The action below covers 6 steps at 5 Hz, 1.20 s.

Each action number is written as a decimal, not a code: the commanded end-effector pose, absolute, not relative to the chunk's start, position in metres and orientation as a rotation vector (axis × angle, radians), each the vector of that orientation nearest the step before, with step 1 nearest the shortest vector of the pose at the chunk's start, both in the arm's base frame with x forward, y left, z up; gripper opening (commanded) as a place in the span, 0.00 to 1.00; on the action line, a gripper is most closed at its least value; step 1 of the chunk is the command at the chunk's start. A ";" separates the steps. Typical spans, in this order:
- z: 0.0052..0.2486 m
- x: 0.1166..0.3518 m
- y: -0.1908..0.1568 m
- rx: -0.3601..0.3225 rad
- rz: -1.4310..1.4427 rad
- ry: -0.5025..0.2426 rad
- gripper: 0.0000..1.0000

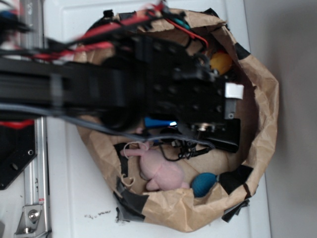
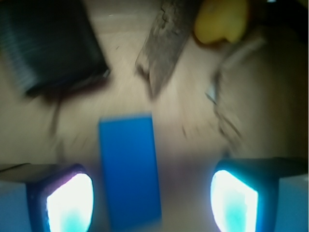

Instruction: Grab the blue block.

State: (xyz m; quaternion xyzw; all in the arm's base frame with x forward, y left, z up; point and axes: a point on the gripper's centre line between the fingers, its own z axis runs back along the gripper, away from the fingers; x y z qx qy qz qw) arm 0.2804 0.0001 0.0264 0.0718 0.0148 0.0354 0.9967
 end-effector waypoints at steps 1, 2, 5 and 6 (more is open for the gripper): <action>-0.020 0.276 0.012 0.123 0.021 0.082 1.00; -0.027 0.253 0.002 0.093 0.007 0.099 0.00; 0.069 0.266 0.016 0.078 0.057 -0.070 0.00; 0.119 0.269 0.015 0.064 0.020 -0.095 0.00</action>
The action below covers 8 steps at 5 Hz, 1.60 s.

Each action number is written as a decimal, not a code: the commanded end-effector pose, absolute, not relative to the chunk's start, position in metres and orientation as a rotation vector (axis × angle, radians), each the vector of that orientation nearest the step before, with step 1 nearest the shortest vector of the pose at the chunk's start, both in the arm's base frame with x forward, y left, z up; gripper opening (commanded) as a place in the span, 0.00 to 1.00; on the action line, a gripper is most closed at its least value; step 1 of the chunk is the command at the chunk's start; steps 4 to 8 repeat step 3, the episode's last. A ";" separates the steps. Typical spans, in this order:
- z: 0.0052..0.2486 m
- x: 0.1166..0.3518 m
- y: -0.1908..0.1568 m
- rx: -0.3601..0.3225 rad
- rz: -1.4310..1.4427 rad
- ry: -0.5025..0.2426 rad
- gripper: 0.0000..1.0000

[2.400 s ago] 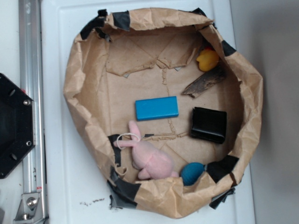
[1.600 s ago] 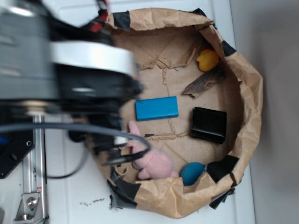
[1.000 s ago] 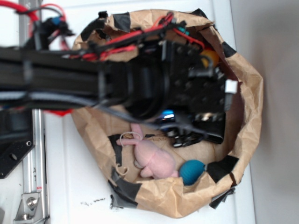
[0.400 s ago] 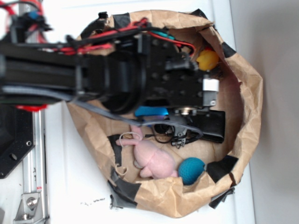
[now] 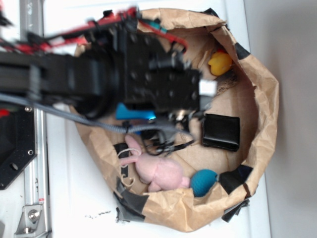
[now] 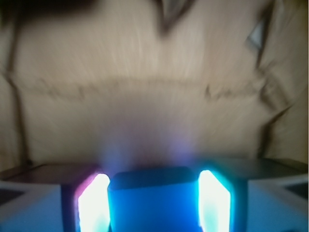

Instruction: Grab the blue block.

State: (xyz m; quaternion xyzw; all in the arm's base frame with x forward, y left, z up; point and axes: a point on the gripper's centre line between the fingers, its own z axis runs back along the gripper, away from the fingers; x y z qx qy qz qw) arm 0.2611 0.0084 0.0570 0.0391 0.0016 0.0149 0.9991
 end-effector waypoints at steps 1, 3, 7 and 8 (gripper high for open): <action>0.134 0.268 0.012 0.061 0.009 -0.117 0.00; 0.136 0.276 0.010 0.134 0.039 -0.101 0.00; 0.136 0.276 0.010 0.134 0.039 -0.101 0.00; 0.136 0.276 0.010 0.134 0.039 -0.101 0.00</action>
